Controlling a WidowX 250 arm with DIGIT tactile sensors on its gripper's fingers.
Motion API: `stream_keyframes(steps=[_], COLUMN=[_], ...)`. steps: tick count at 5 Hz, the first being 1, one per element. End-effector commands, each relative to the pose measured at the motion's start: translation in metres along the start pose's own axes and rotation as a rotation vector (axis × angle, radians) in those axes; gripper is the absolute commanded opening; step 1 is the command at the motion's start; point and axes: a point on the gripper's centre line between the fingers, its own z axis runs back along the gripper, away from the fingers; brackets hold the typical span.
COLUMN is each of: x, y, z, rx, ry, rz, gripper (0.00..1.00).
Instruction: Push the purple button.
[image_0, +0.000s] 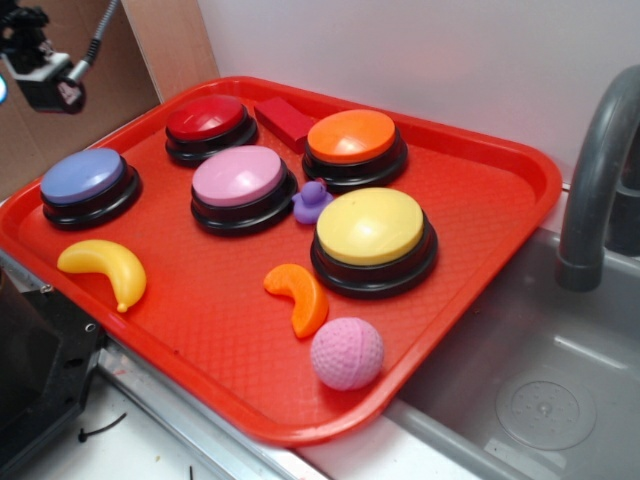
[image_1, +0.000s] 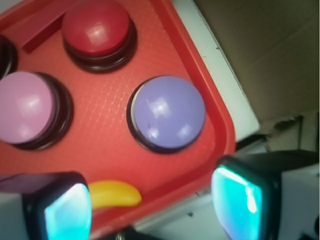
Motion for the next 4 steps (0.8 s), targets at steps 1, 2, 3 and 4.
stream_keyframes(steps=[1, 2, 3, 4], x=[0.022, 0.017, 0.019, 0.020], y=[0.020, 0.032, 0.033, 0.028], z=[-0.031, -0.054, -0.066, -0.079], rx=[0.035, 0.050, 0.059, 0.049], ry=[0.039, 0.061, 0.028, 0.056], rz=[0.023, 0.000, -0.010, -0.048], gripper=[1.00, 1.00, 1.00, 1.00])
